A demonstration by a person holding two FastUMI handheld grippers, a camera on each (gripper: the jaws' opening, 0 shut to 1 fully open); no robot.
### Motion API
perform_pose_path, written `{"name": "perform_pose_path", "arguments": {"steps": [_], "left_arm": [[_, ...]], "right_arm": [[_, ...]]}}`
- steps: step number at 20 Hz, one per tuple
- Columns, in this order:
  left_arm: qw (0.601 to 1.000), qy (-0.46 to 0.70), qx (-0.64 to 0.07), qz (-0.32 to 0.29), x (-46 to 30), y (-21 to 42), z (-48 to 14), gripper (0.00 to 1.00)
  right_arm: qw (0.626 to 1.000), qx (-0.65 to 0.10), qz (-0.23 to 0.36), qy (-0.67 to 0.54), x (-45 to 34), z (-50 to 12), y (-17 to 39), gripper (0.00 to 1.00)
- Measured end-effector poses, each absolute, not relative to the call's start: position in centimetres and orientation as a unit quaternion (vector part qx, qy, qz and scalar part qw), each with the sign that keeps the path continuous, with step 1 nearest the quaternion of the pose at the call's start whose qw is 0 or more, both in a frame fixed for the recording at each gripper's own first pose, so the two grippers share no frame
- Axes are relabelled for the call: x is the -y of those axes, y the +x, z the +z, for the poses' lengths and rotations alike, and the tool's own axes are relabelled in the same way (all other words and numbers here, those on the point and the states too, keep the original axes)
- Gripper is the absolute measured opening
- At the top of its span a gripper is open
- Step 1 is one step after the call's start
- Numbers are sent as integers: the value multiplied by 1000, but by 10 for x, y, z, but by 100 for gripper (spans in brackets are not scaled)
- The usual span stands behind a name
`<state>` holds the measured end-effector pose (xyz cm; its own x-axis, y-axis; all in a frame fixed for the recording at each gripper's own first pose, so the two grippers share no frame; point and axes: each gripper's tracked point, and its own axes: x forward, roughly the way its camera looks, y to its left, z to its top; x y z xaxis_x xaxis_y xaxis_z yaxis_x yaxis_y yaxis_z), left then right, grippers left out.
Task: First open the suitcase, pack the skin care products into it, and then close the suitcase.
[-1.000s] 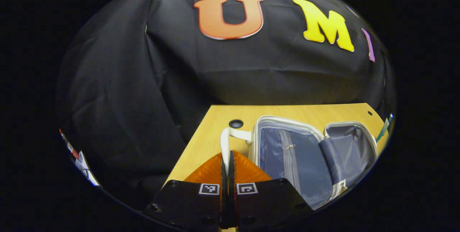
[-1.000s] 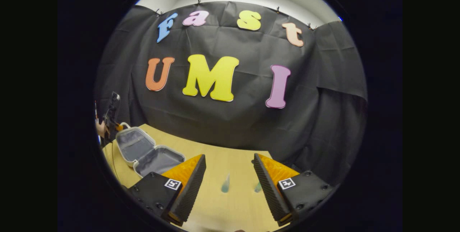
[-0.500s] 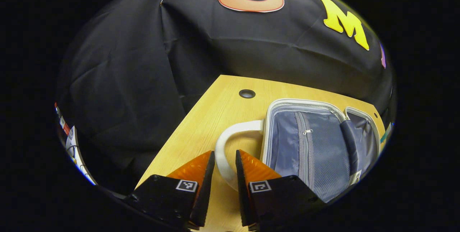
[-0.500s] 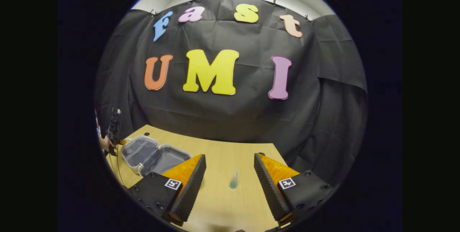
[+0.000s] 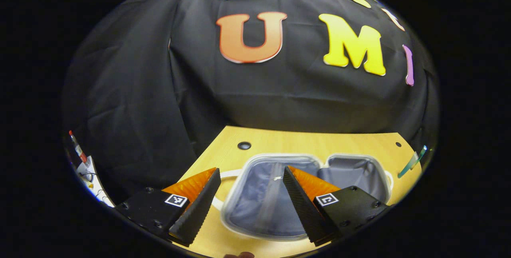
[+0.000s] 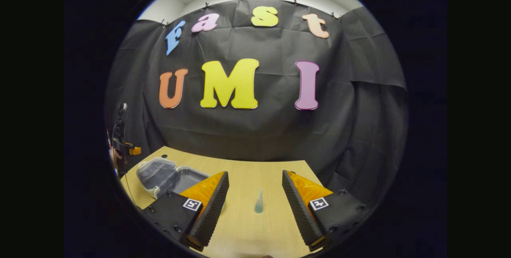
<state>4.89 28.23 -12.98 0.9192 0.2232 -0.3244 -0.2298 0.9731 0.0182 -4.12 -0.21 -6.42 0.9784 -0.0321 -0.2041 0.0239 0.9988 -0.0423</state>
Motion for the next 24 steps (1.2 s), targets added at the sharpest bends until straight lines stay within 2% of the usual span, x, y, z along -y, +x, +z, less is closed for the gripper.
{"name": "perform_pose_path", "arguments": {"steps": [8, 13, 24], "left_arm": [[998, 11, -48, 46, -67, 25, -53, 100], [997, 24, -57, -36, 47, 27, -68, 100], [981, 44, -134, -135, 177, 19, -170, 100]], "right_arm": [[995, -97, -29, -5, 73, -78, -36, 80], [993, -105, -50, 0, 114, -91, -46, 80], [989, -148, -17, -23, 156, -120, -44, 80]]}}
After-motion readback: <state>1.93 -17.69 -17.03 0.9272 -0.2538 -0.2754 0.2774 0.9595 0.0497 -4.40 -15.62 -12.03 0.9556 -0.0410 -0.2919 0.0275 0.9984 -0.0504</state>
